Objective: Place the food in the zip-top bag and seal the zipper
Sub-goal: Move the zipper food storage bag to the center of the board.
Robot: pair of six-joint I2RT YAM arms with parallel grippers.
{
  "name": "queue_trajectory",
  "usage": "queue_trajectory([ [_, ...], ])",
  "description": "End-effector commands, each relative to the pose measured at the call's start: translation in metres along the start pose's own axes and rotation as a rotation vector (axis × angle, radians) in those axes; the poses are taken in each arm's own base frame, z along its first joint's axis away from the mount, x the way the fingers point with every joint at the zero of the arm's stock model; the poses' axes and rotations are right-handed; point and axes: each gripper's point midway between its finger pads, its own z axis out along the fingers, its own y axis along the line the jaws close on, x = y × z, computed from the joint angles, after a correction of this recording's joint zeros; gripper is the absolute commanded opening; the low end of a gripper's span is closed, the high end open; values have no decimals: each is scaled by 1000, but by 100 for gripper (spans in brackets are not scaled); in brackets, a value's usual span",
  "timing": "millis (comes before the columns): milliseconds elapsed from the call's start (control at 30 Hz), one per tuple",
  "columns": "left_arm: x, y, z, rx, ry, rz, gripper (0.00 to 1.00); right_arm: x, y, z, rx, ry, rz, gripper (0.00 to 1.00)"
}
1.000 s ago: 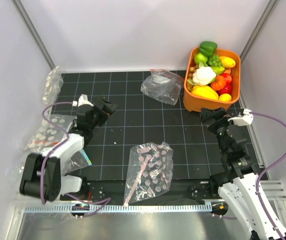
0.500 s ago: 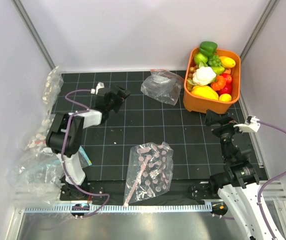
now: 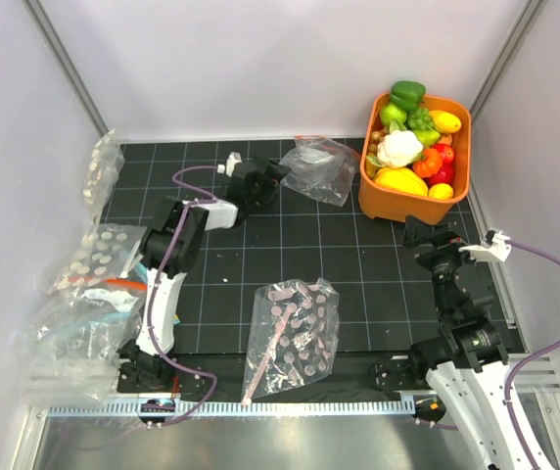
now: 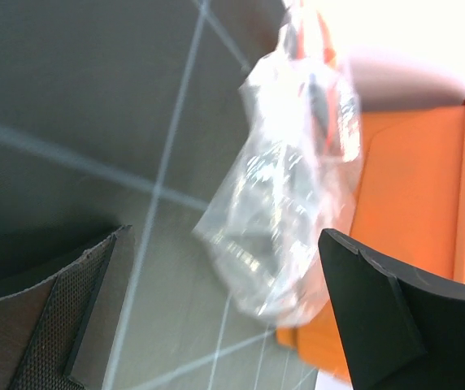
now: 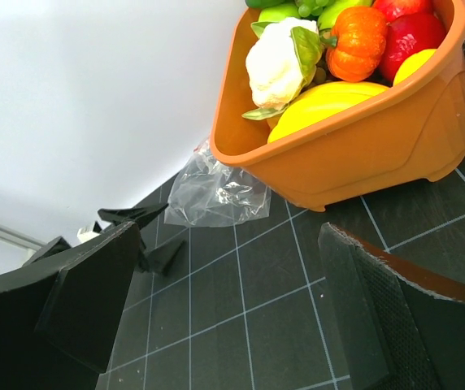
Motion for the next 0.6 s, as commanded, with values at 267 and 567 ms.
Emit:
queue_trajectory([
  [267, 14, -24, 52, 101, 22, -17, 53, -5, 1, 2, -5, -30, 7, 100],
  [567, 23, -16, -14, 48, 189, 100, 0, 7, 7, 8, -32, 21, -15, 100],
])
